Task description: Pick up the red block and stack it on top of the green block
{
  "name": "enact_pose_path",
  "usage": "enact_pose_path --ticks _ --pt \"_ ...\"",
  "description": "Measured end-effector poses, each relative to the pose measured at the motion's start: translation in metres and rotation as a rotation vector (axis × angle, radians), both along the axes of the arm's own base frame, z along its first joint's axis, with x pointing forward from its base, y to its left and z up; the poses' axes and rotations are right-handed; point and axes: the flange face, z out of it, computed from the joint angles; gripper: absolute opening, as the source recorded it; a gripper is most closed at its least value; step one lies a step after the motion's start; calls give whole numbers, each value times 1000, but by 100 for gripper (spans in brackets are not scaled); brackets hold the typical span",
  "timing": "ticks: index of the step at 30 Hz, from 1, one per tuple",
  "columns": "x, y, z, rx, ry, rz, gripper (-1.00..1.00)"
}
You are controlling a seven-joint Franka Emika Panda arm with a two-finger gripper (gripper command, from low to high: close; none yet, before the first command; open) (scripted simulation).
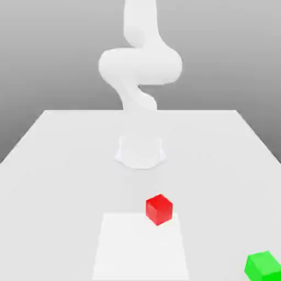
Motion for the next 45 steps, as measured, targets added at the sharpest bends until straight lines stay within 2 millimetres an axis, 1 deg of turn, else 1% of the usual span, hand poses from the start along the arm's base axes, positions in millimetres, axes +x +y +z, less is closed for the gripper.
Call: enact_pose_path --ticks 2,4,7,9,12,14,17,18,20,24,25,31,32,34,40,42,45 --pt "19 8 -50 -33 74 48 0" --pt "31 14 -99 -62 146 96 0" --pt "39 23 -174 -102 254 172 0" --pt "36 28 -225 -125 328 225 0" --pt "20 34 -300 -155 444 313 0" --pt "0 37 -351 -173 528 378 0" --pt "-36 40 -428 -195 649 477 0" --pt "-44 40 -451 -200 676 499 0" --pt "-50 41 -477 -204 697 516 0" --pt "-55 40 -512 -205 703 522 0" --pt "-55 40 -516 -205 704 522 -100" --pt "-56 40 -519 -204 705 522 -100" --pt "-55 40 -516 -205 705 522 -100" --pt "-54 41 -504 -205 704 521 -100" --pt "-55 40 -459 -205 705 521 -100" --pt "-44 49 -451 -210 702 549 -100" --pt "-16 74 -442 -225 695 619 -100"
